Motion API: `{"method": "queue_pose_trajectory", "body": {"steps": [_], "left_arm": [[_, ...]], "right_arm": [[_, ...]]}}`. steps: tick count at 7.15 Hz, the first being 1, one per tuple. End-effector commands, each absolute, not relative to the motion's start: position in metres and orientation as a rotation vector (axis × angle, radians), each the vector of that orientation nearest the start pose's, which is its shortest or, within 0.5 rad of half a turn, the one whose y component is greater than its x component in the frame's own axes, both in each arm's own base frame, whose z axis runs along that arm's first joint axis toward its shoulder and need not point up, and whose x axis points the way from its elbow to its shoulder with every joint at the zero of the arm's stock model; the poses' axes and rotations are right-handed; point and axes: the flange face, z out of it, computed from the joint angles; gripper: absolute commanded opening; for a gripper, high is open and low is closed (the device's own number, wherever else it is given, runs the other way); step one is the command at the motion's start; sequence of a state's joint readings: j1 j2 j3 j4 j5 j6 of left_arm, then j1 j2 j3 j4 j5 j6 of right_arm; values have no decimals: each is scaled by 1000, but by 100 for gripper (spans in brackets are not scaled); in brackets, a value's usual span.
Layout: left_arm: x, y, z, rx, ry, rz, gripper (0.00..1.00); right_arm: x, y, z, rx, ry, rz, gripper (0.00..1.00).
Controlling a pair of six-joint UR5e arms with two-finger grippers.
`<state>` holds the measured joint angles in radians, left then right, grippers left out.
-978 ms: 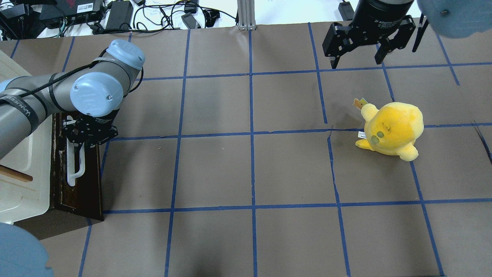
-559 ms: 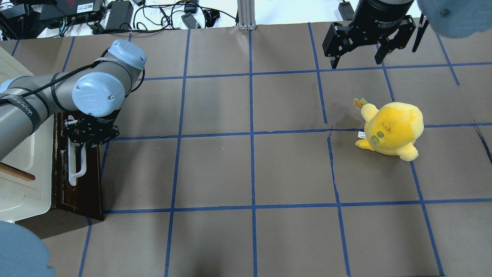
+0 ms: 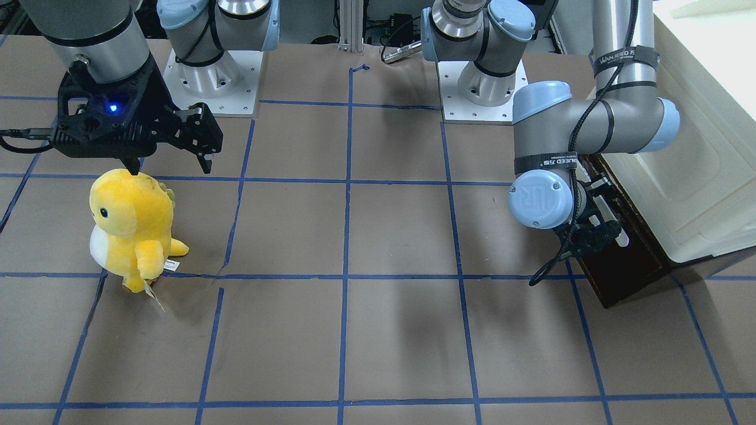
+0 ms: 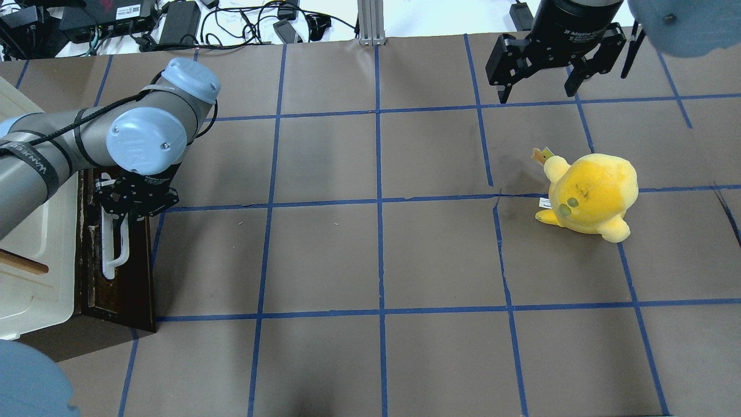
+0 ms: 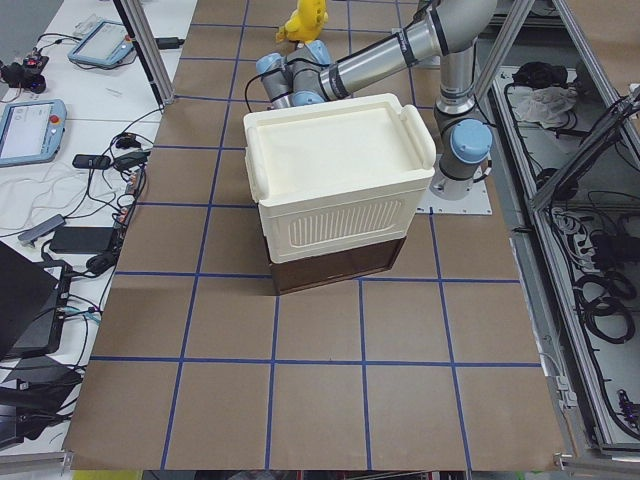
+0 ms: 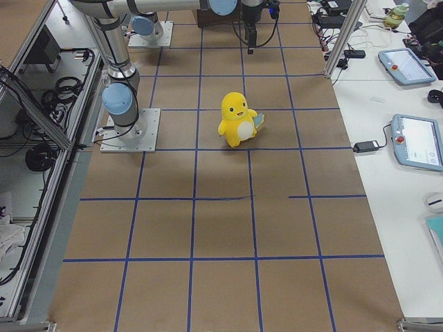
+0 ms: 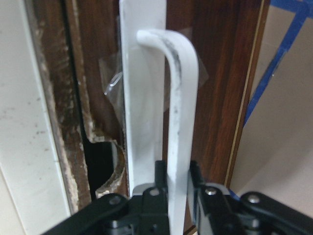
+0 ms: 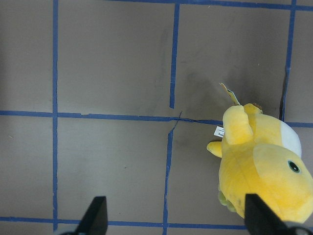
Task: Pull drawer sideways
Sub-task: 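Pull the handle with the left gripper, sliding the drawer outward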
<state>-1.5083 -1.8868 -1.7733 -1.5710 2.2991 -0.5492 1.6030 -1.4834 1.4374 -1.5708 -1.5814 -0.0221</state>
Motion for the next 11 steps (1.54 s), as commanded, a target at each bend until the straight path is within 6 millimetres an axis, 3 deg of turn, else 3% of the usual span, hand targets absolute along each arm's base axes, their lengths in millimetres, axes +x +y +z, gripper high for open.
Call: {"method": "queue_pose_trajectory", "body": {"steps": [1, 4, 11], "left_arm": [[-36, -526, 256, -465, 2257, 384, 1], [-38, -531, 259, -475, 2269, 376, 1], [-69, -530, 259, -421, 2285, 346, 1]], "right_arm": [[149, -529, 509, -84, 3150, -73, 100], [149, -529, 509, -84, 3149, -73, 100], [149, -529, 509, -84, 3150, -73, 100]]}}
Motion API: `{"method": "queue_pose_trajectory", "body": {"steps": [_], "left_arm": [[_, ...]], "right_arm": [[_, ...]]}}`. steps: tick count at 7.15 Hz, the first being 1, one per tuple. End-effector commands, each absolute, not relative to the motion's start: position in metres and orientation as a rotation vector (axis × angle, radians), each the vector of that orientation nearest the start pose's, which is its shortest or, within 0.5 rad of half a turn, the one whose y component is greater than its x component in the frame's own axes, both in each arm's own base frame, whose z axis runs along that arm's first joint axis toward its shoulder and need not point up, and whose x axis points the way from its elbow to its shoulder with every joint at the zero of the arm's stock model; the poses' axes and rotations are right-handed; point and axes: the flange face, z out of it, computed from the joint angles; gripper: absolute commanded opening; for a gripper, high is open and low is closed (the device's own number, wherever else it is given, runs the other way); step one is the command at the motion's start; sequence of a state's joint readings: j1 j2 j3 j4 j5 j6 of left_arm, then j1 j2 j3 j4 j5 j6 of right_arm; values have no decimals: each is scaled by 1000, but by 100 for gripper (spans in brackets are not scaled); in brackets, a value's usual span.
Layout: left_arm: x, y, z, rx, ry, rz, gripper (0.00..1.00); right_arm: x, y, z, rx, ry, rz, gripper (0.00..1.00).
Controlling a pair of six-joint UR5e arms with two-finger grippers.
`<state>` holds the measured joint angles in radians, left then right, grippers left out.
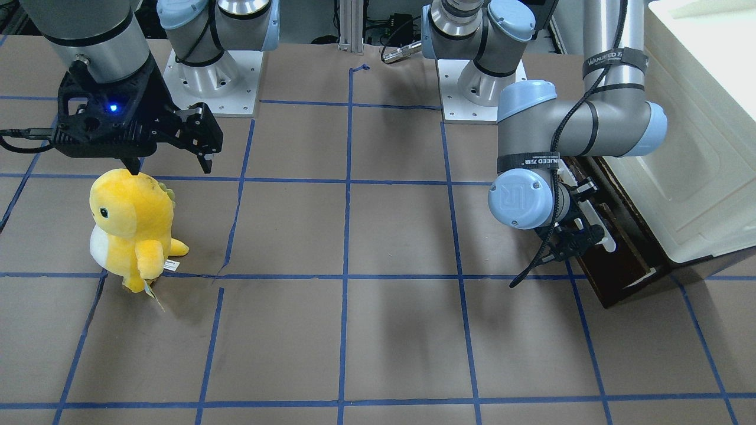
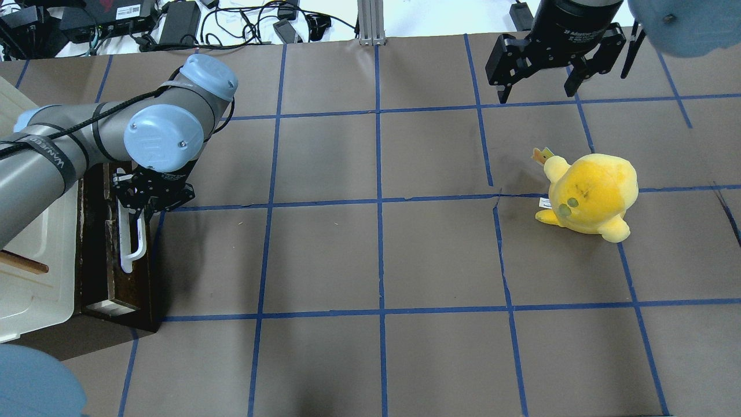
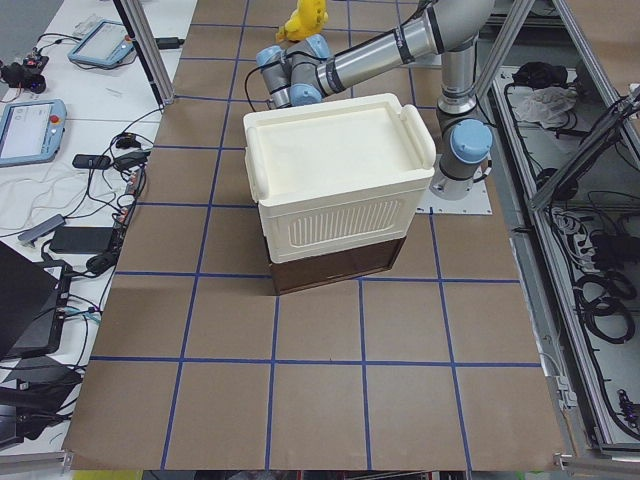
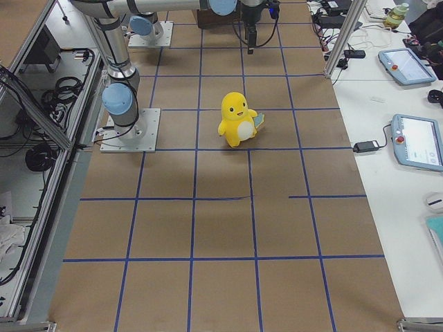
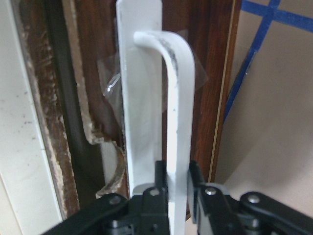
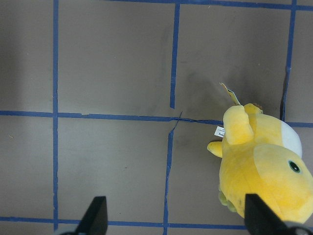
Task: Pull drawer sideways
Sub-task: 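Pull the handle with the left gripper, sliding the drawer outward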
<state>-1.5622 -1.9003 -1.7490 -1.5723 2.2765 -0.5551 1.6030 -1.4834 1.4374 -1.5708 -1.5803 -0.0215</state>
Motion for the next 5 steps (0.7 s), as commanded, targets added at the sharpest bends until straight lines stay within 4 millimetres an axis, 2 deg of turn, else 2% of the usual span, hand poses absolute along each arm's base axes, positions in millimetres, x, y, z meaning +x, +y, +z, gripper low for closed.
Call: {"method": "queue_pose_trajectory", "body": {"steps": [1, 2, 5], "left_arm": [[-71, -532, 261, -427, 2296, 341, 1], [-72, -538, 267, -432, 2301, 327, 1], [-81, -538, 266, -423, 2313, 325, 1]], "right_arm": [[149, -529, 509, -84, 3150, -73, 100], [149, -529, 509, -84, 3150, -73, 100], [149, -529, 509, -84, 3149, -73, 100]]}}
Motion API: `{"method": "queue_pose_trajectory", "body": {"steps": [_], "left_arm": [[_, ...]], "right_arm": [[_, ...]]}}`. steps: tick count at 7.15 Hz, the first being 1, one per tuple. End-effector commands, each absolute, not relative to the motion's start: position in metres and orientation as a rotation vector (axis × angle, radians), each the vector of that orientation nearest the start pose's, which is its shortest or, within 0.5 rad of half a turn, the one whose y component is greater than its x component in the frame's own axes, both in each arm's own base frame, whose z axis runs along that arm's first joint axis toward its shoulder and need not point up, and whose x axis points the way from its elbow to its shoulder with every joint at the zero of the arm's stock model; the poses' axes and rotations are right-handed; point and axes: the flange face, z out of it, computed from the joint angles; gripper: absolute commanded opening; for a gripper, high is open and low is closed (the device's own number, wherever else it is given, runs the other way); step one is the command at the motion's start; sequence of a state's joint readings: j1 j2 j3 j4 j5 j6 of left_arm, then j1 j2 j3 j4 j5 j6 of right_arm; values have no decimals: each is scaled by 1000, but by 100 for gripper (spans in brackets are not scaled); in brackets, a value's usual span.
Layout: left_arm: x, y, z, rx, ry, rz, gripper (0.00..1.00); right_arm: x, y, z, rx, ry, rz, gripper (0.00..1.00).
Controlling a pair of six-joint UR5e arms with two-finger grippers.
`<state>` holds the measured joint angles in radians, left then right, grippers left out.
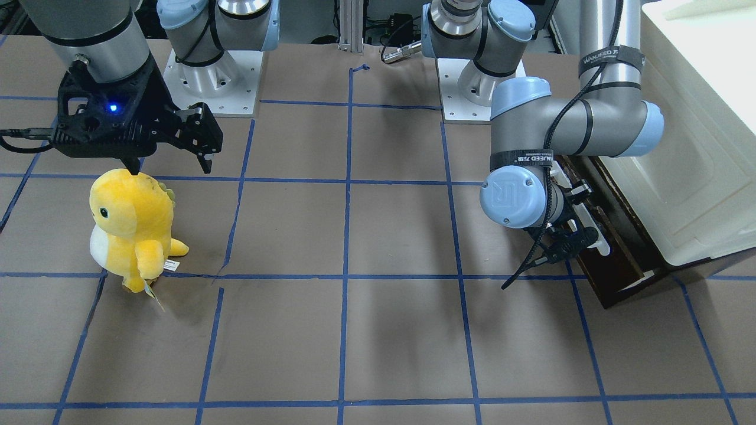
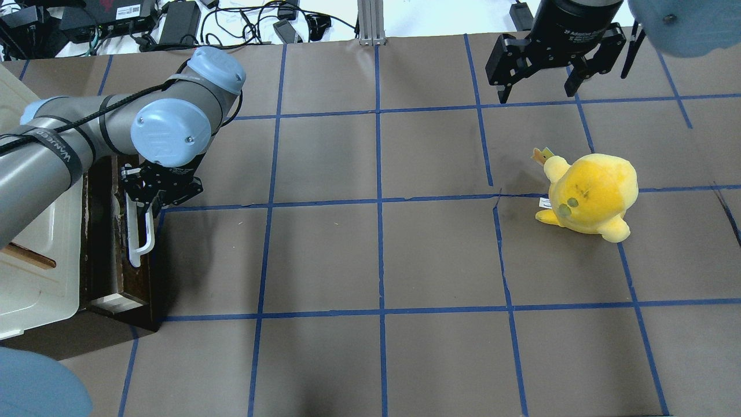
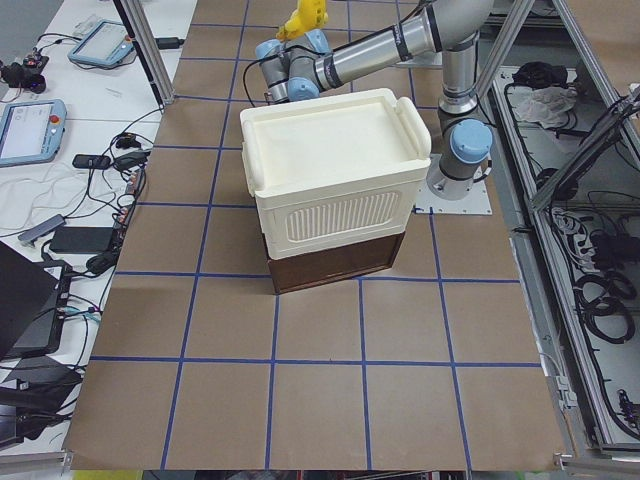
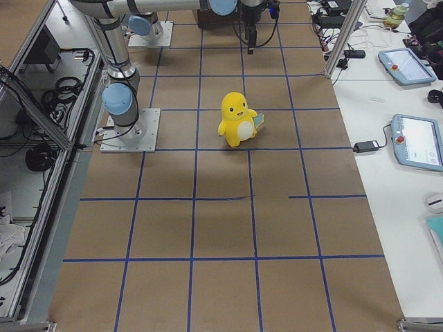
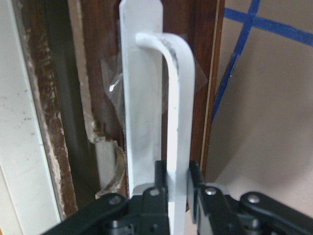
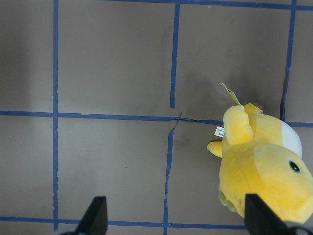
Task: Pull drawer sideways
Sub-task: 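Pull the handle with the left gripper, sliding the drawer outward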
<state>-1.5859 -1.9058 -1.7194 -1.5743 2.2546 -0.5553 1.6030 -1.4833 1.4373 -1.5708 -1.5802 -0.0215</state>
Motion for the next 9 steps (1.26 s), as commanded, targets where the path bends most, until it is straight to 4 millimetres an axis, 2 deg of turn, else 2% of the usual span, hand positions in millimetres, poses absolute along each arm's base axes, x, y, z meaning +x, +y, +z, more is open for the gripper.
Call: {"method": "queue_pose_trajectory", "body": {"steps": [1, 6, 9], "left_arm": [[-80, -538, 265, -420, 2310, 327, 1], [-78, -533, 270, -397, 2285, 339, 1], [-86, -532, 271, -382, 2285, 330, 1]], "right_arm": [[149, -529, 509, -87, 3150, -73, 100], [149, -529, 509, -87, 3149, -73, 100], [149, -529, 509, -84, 3149, -73, 100]]}}
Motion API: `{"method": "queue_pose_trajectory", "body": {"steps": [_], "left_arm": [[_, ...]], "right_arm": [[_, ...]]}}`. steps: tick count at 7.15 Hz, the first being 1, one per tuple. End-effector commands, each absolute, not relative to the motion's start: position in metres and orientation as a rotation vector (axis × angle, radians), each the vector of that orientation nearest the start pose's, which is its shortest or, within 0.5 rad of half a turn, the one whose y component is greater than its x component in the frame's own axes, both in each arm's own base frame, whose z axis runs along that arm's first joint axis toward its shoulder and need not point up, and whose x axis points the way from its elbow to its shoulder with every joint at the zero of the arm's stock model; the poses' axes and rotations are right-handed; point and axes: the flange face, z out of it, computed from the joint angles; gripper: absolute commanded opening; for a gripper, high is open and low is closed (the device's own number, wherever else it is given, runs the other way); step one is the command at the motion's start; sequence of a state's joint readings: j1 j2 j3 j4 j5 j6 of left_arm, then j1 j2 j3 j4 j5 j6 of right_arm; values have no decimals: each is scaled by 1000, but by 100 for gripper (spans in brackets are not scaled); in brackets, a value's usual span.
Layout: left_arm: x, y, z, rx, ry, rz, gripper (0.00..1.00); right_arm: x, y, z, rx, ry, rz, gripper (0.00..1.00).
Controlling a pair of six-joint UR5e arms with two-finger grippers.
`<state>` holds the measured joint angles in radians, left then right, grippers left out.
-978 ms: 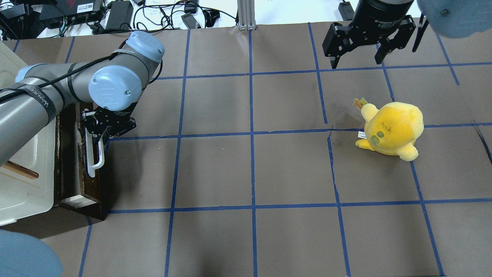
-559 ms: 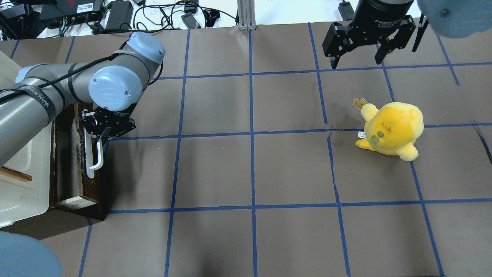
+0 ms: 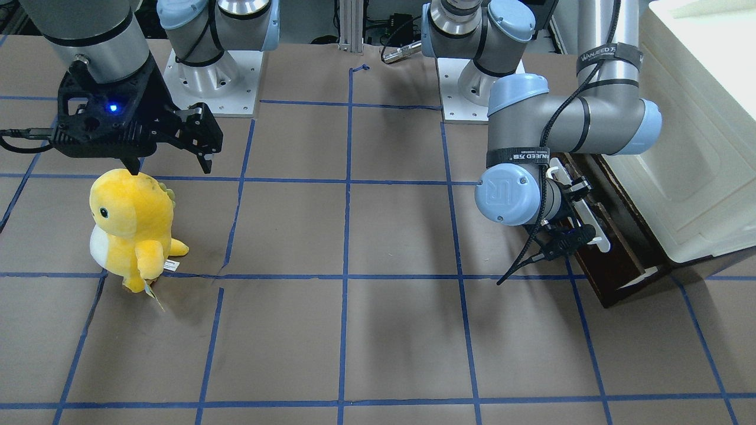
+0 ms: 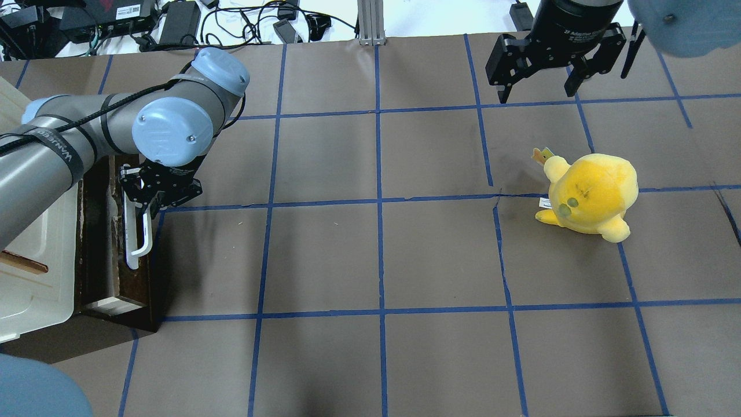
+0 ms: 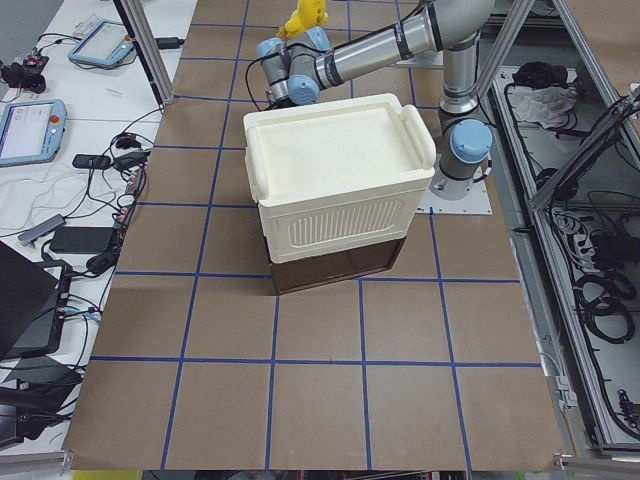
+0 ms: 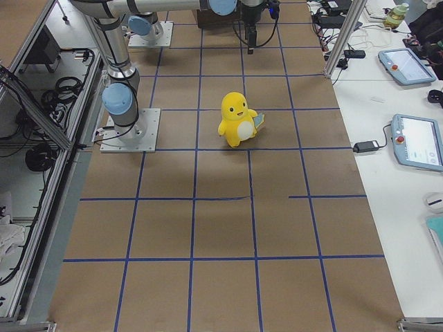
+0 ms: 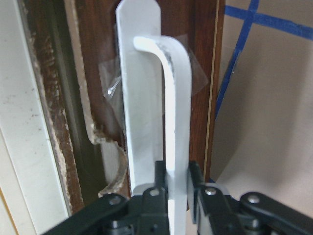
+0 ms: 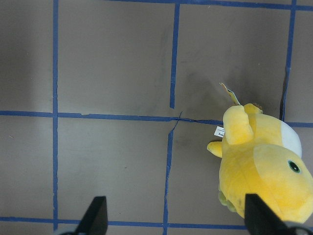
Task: Pull drawer sideways
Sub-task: 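Pull the handle with the left gripper, sliding the drawer outward, then keep pulling the drawer out along its track with the left gripper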
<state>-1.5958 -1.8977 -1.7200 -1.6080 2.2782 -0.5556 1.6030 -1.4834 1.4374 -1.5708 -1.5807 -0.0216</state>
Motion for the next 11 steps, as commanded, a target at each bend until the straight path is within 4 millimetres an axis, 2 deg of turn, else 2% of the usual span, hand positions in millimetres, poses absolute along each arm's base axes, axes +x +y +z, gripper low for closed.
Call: {"method": "queue_pose_trajectory", "body": {"steps": [1, 11], "left_arm": [[-87, -532, 270, -392, 2282, 324, 1], [-101, -530, 264, -485, 2250, 272, 1]], "right_arm": [[149, -529, 509, -87, 3149, -73, 100], [149, -529, 509, -84, 3150, -73, 100]]}}
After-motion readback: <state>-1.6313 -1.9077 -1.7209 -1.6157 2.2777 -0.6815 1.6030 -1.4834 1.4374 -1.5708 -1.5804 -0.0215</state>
